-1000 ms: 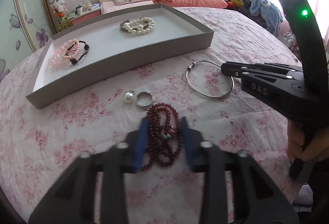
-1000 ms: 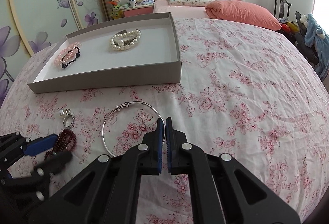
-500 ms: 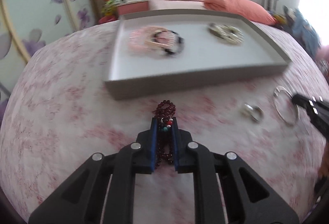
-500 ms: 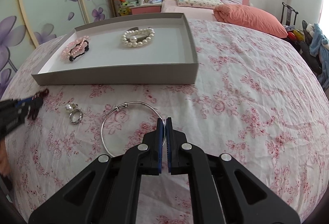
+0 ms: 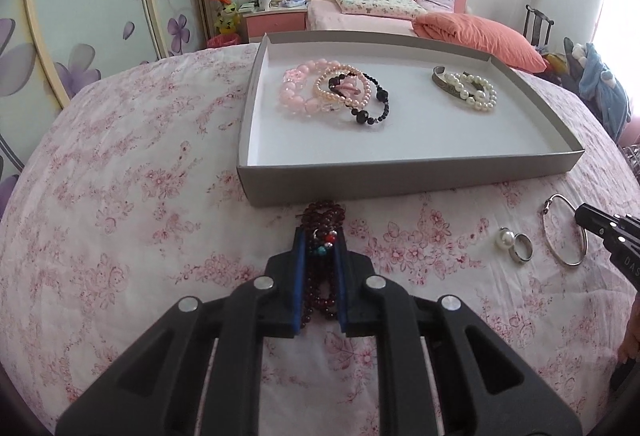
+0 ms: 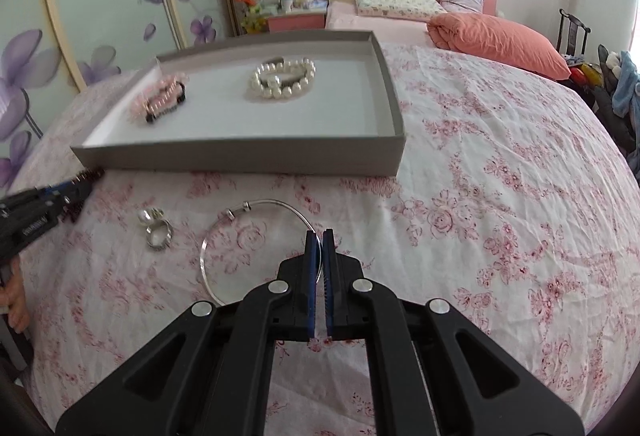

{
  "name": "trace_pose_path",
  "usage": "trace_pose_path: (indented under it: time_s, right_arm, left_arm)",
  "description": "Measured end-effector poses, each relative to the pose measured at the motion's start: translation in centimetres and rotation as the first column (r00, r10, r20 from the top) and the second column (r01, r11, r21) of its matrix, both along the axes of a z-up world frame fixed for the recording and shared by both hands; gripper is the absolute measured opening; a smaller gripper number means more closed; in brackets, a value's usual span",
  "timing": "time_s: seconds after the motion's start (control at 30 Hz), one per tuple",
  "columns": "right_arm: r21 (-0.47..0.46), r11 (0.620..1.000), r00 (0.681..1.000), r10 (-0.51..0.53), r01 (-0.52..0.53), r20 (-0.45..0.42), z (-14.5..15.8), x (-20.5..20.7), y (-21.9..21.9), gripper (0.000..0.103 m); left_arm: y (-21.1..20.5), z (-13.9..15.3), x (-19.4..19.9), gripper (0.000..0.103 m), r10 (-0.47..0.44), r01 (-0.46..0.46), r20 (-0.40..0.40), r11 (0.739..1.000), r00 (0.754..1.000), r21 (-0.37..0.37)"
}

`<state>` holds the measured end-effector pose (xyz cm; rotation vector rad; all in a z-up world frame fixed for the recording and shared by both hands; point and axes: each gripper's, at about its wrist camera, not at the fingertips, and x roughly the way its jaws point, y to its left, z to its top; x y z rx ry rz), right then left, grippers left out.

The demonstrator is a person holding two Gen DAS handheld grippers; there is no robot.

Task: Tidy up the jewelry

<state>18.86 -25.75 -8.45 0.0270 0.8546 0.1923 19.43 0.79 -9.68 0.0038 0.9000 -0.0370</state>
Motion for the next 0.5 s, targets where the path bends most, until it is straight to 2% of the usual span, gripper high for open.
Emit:
trace_pose_path:
  time_s: [0.17, 0.5]
  right_arm:
    - [0.031, 0.999, 0.998, 0.008, -0.010, 0.055, 1.1, -0.7, 0.0, 0.004]
    - [0.065, 0.998, 0.997, -0.003, -0.002, 0.077, 1.8, -0.8, -0.3, 0.004]
  left_arm:
    - [0.0, 0.0, 0.0, 0.014, 0.000, 0.000, 0.000, 1.000, 1.000, -0.003]
    - [0.1, 0.0, 0.0, 0.014, 0.000, 0.000, 0.000, 1.000, 1.000, -0.010]
